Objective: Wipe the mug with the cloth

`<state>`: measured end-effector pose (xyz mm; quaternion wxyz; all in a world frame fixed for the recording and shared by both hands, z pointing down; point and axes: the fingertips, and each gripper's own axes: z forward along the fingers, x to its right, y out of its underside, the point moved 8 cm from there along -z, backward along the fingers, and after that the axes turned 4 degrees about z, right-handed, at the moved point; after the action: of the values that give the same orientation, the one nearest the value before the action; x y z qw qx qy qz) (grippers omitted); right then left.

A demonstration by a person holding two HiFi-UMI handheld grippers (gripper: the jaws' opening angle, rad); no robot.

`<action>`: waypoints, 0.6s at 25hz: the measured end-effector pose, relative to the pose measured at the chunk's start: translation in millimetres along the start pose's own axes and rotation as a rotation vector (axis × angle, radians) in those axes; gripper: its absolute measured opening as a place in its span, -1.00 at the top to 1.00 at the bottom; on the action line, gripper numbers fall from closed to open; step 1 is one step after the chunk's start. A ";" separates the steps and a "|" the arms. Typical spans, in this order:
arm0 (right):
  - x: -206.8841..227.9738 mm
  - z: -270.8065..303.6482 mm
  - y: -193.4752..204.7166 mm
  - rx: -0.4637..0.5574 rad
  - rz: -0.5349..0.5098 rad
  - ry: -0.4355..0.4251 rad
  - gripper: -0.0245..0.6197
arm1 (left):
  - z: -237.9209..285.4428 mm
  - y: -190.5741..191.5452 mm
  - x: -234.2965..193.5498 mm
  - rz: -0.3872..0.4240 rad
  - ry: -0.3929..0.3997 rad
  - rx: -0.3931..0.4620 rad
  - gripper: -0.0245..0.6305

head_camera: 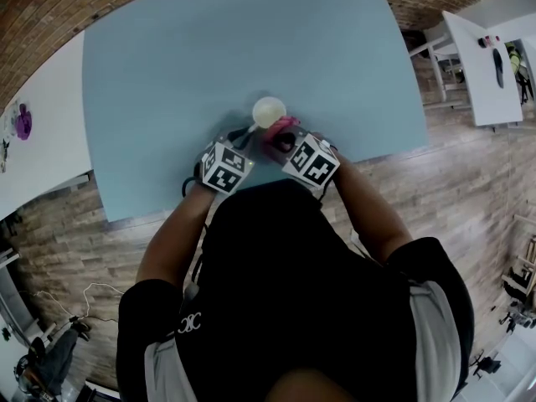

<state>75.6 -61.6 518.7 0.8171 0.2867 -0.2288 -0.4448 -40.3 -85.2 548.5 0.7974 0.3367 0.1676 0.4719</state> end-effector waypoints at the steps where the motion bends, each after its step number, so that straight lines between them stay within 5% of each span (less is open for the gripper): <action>1: -0.4 2.1 -0.6 -0.004 -0.002 0.000 0.81 | 0.5 -0.6 3.1 0.003 0.009 0.000 0.78; 6: -2.4 17.1 -2.0 -0.054 0.002 0.010 0.81 | 1.0 -0.2 7.8 -0.009 0.042 -0.002 0.78; 15: 4.8 41.1 3.7 -0.162 0.049 0.154 0.81 | 2.3 -1.4 11.0 -0.027 0.116 -0.001 0.78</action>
<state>54.3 -75.0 551.8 0.8635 0.2472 -0.1354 -0.4183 -32.6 -77.0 549.8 0.7928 0.3062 0.2177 0.4800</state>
